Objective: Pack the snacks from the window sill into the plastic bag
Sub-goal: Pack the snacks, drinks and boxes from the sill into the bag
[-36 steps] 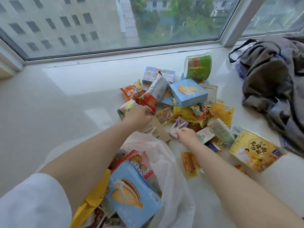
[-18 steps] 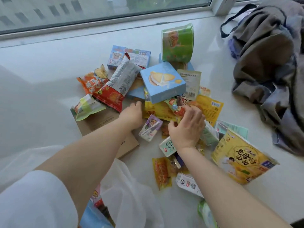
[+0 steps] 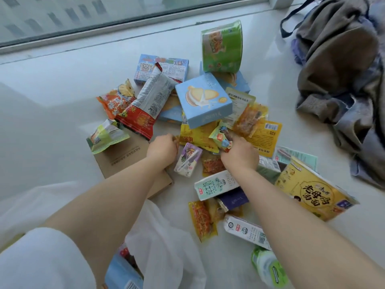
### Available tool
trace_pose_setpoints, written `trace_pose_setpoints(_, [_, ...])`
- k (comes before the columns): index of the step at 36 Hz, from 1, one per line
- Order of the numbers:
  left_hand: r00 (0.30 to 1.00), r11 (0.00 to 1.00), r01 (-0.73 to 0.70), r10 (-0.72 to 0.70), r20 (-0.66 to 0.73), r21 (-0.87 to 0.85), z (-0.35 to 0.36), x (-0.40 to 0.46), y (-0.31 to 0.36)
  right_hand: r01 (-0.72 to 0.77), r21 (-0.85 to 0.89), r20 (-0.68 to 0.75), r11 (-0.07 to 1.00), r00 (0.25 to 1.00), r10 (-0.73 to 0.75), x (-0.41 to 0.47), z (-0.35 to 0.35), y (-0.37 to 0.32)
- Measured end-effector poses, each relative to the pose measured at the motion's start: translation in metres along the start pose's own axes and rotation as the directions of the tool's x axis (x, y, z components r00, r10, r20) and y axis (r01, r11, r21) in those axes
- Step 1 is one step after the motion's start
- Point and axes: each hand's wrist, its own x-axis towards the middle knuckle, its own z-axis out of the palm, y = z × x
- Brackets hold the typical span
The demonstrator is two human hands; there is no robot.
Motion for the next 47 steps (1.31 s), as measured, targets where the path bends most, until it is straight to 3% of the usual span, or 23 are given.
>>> trace_pose_setpoints(3, [0.991,0.981,0.003,-0.029,-0.128,-0.193,-0.008,-0.011,0.003,-0.066,0.105,0.072,0.992,0.996,0.059,-0.003,-0.006,0.005])
trace_pose_setpoints(6, [0.977,0.911,-0.011,-0.078,-0.199,-0.413,-0.013,-0.025,0.009,-0.182,0.333,0.180,0.925,0.975,0.127,-0.004,-0.022,0.013])
trace_pose_setpoints(9, [0.968,0.865,-0.036,-0.095,-0.234,-0.500,-0.015,-0.041,0.023,-0.270,0.494,0.231,0.826,0.957,0.175,-0.002,-0.033,0.024])
trace_pose_setpoints(12, [0.983,0.841,-0.042,-0.063,-0.174,-0.539,-0.010,-0.053,0.042,-0.360,0.584,0.280,0.728,0.931,0.235,0.000,-0.042,0.034])
trace_pose_setpoints(15, [0.999,0.880,-0.035,0.019,-0.039,-0.473,0.003,-0.058,0.058,-0.433,0.569,0.373,0.699,0.894,0.249,0.002,-0.048,0.045])
trace_pose_setpoints(19, [0.987,0.973,-0.122,0.140,0.081,-0.195,0.019,-0.059,0.075,-0.437,0.415,0.403,0.798,0.875,0.270,0.006,-0.048,0.054])
trace_pose_setpoints(22, [0.978,0.981,-0.190,0.192,0.083,-0.025,0.029,-0.058,0.080,-0.306,0.351,0.271,0.885,0.938,0.216,0.011,-0.048,0.060])
trace_pose_setpoints(25, [0.971,0.972,-0.220,0.210,0.116,0.085,0.038,-0.056,0.085,-0.072,0.186,0.158,0.980,0.986,0.042,0.018,-0.048,0.062])
trace_pose_setpoints(27, [0.973,0.975,-0.200,0.186,0.137,0.094,0.044,-0.054,0.086,0.049,0.124,0.157,0.991,0.985,-0.068,0.027,-0.047,0.060])
trace_pose_setpoints(31, [0.982,0.980,-0.149,0.131,0.132,0.134,0.050,-0.051,0.087,0.145,0.000,0.194,0.989,0.971,-0.142,0.046,-0.039,0.049])
trace_pose_setpoints(36, [0.980,0.954,-0.176,0.146,0.136,0.244,0.055,-0.050,0.090,0.161,0.127,0.199,0.979,0.963,-0.185,0.056,-0.029,0.037])
trace_pose_setpoints(39, [0.975,0.943,-0.194,0.154,0.162,0.271,0.058,-0.051,0.087,0.091,0.145,0.165,0.985,0.980,-0.115,0.058,-0.025,0.030])
trace_pose_setpoints(44, [0.980,0.975,-0.187,0.176,0.095,0.120,0.056,-0.058,0.082,-0.034,0.326,0.126,0.945,0.992,-0.007,0.045,-0.024,0.021])
trace_pose_setpoints(47, [0.990,0.990,-0.138,0.138,0.005,-0.003,0.051,-0.064,0.075,-0.127,0.599,0.139,0.791,0.989,0.054,0.033,-0.031,0.023])
